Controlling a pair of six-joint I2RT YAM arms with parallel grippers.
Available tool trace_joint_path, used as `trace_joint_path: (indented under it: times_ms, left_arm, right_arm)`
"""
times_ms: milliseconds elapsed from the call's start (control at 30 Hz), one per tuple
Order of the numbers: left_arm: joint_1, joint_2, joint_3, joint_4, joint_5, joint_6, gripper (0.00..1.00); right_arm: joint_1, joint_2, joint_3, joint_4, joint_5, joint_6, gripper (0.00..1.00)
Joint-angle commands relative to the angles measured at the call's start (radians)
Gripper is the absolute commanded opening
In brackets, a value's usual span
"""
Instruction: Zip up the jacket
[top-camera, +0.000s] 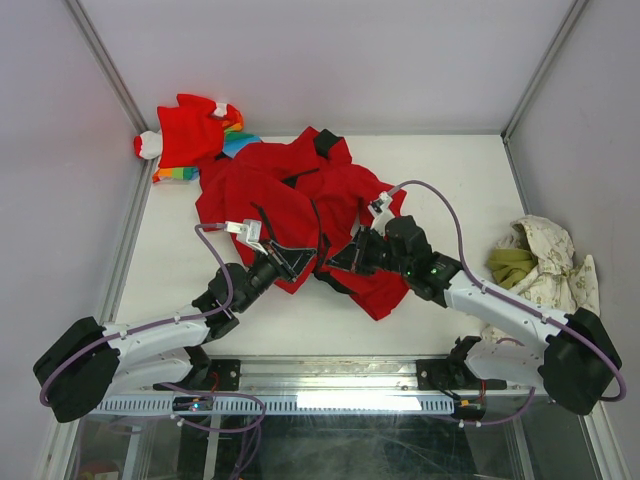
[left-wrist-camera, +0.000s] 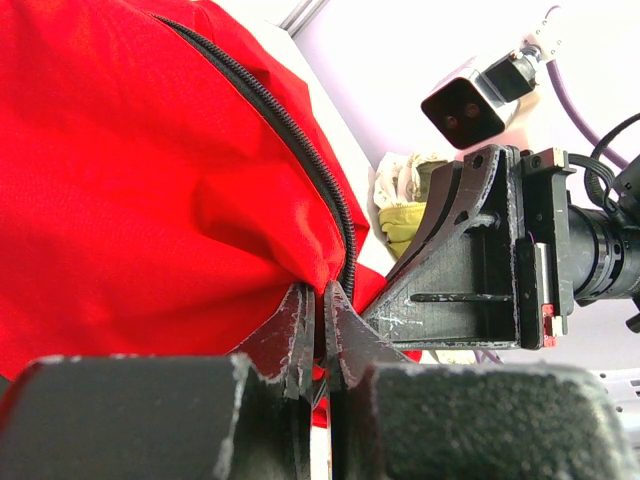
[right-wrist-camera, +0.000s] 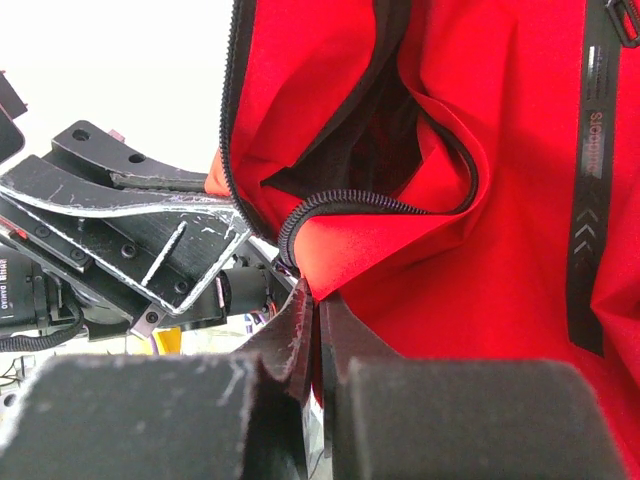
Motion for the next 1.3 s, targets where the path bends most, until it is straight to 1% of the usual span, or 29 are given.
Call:
trace_joint_path:
  times_ms: [0, 967, 1267]
  left_arm:
    - [-0.011, -0.017, 0.035, 0.056, -0.02, 0.019, 0.0]
    - [-0.015, -0.01, 0.044, 0.029, -0.017, 0.026, 0.0]
    - [-0.023, -0.009, 0.047, 0.011, -0.027, 0.036, 0.0]
  right_arm:
    - [0.006, -0.016, 0.009, 0.062, 0.036, 0.016, 0.0]
    - [0.019, -0.004, 0.011, 0.068, 0.072, 0.044, 0.0]
    - [0.021, -0.023, 0.008, 0.073, 0.092, 0.062, 0.0]
